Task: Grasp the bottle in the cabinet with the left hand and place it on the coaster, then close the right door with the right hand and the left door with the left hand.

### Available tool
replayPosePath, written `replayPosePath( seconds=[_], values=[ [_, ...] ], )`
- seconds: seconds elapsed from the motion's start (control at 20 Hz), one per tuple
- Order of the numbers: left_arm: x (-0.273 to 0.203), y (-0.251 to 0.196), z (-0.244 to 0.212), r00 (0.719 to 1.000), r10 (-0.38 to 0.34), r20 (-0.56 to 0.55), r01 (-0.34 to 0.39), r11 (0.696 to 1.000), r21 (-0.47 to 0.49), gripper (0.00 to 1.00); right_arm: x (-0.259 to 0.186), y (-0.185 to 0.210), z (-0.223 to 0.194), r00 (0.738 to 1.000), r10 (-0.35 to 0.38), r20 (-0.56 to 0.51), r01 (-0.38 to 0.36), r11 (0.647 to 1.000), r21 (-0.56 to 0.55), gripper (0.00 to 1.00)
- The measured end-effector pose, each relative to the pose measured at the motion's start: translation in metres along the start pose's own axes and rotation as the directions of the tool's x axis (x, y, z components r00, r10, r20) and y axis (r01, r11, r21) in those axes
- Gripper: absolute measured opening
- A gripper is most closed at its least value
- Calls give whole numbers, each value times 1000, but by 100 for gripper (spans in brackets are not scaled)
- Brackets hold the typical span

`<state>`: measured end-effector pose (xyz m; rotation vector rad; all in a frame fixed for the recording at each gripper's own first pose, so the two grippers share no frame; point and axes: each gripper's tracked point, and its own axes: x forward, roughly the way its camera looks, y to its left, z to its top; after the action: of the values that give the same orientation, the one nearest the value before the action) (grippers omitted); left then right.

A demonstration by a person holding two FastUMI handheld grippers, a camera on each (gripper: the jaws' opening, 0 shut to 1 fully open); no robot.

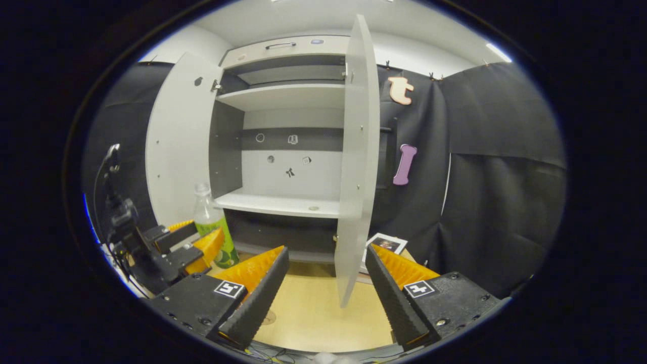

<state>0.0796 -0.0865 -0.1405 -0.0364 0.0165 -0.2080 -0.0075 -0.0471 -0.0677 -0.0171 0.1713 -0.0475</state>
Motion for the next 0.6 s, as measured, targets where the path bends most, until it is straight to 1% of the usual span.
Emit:
replayPosePath(
  seconds=[0.15, 0.25, 0.3, 0.4, 0.6],
  values=[
    [-15, -6, -52, 998, -10, -59, 7, 999, -43, 75, 0, -5, -11, 999, -8, -33, 8, 1000, 1, 100],
    [-23, -7, -85, 996, -4, -92, 1, 999, -38, 76, -2, -10, -19, 998, -16, -63, 16, 1000, 6, 100],
    [-26, -7, -101, 994, 1, -110, -4, 999, -35, 75, -3, -10, -20, 997, -8, -76, 9, 1000, 9, 100],
    [-31, -10, -129, 990, -5, -139, -1, 999, -47, 76, -5, -14, -24, 995, -14, -102, 13, 1000, -10, 100],
    [-24, -17, -147, 993, -46, -107, 39, 997, -64, 76, -4, -21, -29, 990, -30, -141, 25, 999, -34, 100]
  ],
)
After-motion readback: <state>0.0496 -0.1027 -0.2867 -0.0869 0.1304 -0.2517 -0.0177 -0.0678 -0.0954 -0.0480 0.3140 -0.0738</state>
